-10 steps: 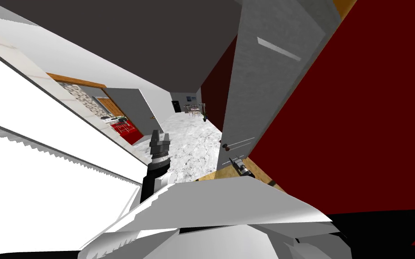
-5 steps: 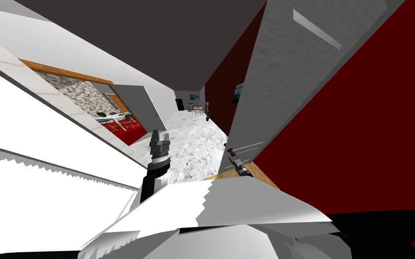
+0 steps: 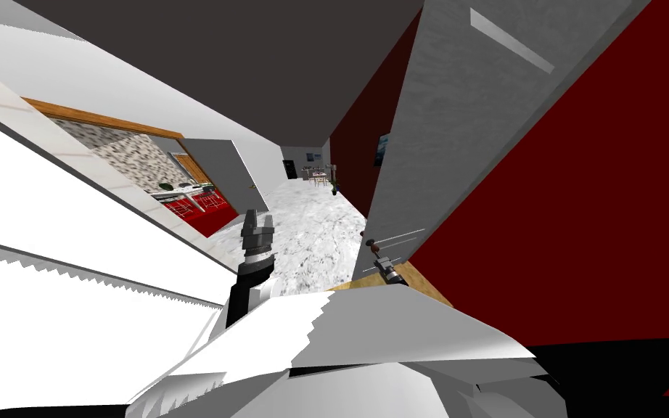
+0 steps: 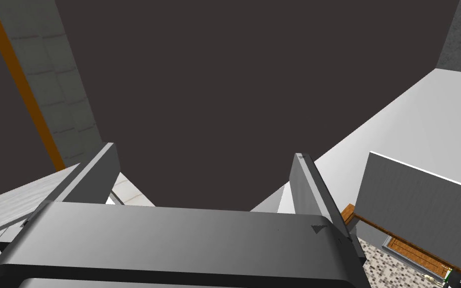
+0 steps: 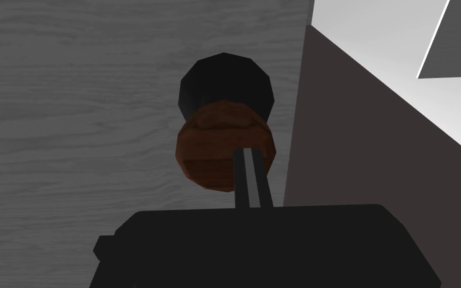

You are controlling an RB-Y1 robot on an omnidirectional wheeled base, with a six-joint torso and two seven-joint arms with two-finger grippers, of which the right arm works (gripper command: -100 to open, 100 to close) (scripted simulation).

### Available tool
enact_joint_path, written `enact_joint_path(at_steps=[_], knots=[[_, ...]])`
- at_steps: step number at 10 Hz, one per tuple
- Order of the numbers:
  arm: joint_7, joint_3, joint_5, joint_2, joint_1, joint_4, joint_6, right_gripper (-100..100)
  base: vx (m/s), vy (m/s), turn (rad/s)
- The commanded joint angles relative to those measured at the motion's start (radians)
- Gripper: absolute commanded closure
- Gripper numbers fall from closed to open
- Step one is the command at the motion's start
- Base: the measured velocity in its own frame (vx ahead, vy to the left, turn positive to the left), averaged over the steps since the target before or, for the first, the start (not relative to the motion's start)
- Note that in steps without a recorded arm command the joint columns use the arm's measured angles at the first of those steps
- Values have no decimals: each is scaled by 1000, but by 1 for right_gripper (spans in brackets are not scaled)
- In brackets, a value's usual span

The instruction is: Pull the door open

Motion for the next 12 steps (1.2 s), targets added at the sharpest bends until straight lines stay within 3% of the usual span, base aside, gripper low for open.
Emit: enact_joint_path(at_steps=[1,2,3,8,9,10,12], knots=[[0,2,1,2,-4,-1,1,100,0,0,0],[0,2,1,2,-4,-1,1,100,0,0,0],[-8,1,1,-9,3,-5,-5,-100,-96,19,-18],[-32,6,3,-36,14,-19,-21,-100,-189,-32,-33],[-28,6,3,-32,13,-16,-19,-100,-95,-36,-5],[-19,31,-13,-34,-9,0,-17,-100,72,38,-79],[-13,48,-23,-34,-23,10,-15,-100,172,66,-49]])
